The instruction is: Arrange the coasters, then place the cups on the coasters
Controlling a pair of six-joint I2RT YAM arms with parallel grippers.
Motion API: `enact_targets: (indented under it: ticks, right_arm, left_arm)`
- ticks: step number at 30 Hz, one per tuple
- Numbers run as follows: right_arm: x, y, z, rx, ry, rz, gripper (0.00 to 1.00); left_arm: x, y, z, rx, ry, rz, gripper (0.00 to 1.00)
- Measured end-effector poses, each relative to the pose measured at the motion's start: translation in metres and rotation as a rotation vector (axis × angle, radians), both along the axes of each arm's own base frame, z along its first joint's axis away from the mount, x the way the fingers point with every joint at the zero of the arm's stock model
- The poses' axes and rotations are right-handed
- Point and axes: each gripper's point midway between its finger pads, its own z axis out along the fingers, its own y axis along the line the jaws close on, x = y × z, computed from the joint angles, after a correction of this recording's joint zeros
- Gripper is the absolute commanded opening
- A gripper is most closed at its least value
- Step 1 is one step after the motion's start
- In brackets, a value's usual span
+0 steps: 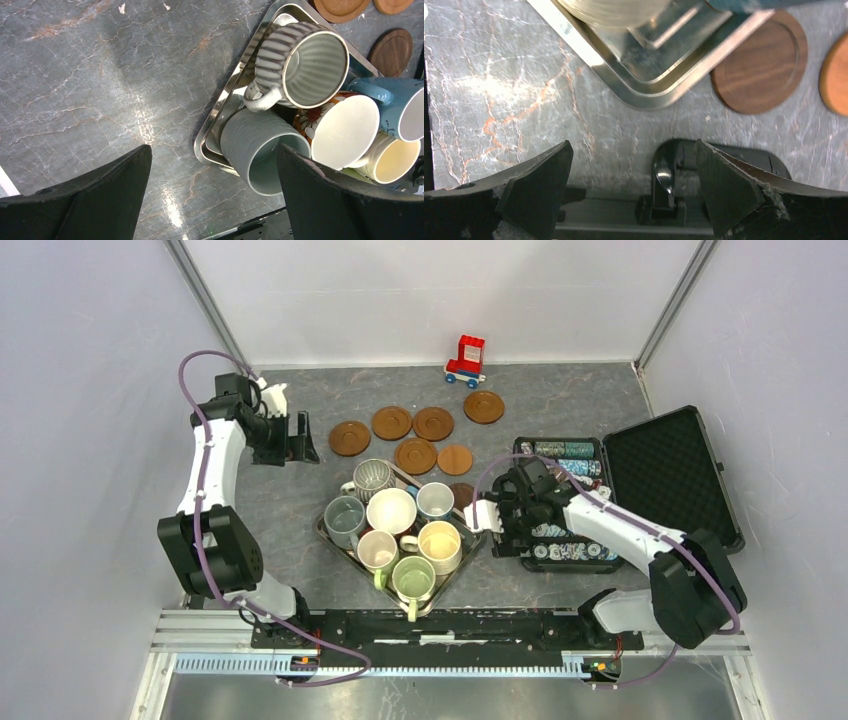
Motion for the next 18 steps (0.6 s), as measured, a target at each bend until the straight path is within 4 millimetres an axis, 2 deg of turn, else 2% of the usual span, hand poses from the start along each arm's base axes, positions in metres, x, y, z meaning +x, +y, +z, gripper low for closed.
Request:
enact_targets:
  ticks: [4, 8, 18]
  right_arm:
    - [-0.011, 0.013, -0.009, 0.011, -0.022, 0.062, 0.93]
    - [-0.015, 0.017, -0.017, 0.017, -0.032, 0.081, 0.87]
    - [-0.007, 0.026, -0.032, 0.028, 0.000, 0.020, 0.83]
  left_arm:
    - [0.001, 0.002, 0.003, -0.008, 0.002, 0.007, 1.00]
    - [0.004, 0.005, 0.011, -0.015, -0.011, 0.024, 1.00]
    - [0.004, 0.007, 0.020, -0.019, -0.013, 0.034, 1.00]
